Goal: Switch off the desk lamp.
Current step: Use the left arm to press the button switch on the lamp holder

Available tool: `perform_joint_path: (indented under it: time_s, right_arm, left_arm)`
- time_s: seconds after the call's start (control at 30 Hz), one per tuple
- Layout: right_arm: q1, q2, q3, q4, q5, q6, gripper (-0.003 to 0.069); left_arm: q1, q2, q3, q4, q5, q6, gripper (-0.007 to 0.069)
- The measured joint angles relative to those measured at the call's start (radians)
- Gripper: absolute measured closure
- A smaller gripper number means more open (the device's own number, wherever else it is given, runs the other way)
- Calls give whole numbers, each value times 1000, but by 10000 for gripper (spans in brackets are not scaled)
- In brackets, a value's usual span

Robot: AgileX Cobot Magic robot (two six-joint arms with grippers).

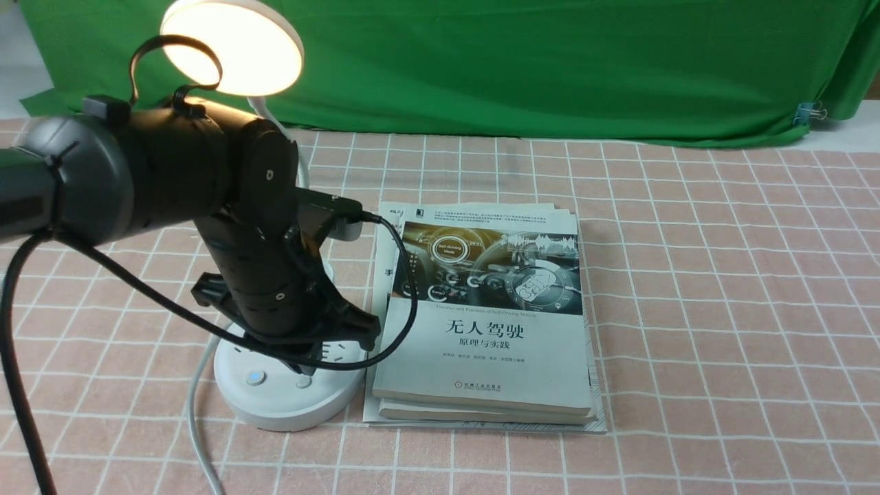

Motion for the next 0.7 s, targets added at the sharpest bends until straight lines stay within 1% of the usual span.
perform_joint_path:
  time_s: [0.27, 0.7]
  right_arm:
    - [0, 0, 0, 0, 0, 0, 419]
    - [0, 0, 0, 0, 0, 0, 419]
  left_arm:
    - [0, 55, 0, -3, -7, 0, 619]
    - [0, -35, 0, -5, -5, 0, 619]
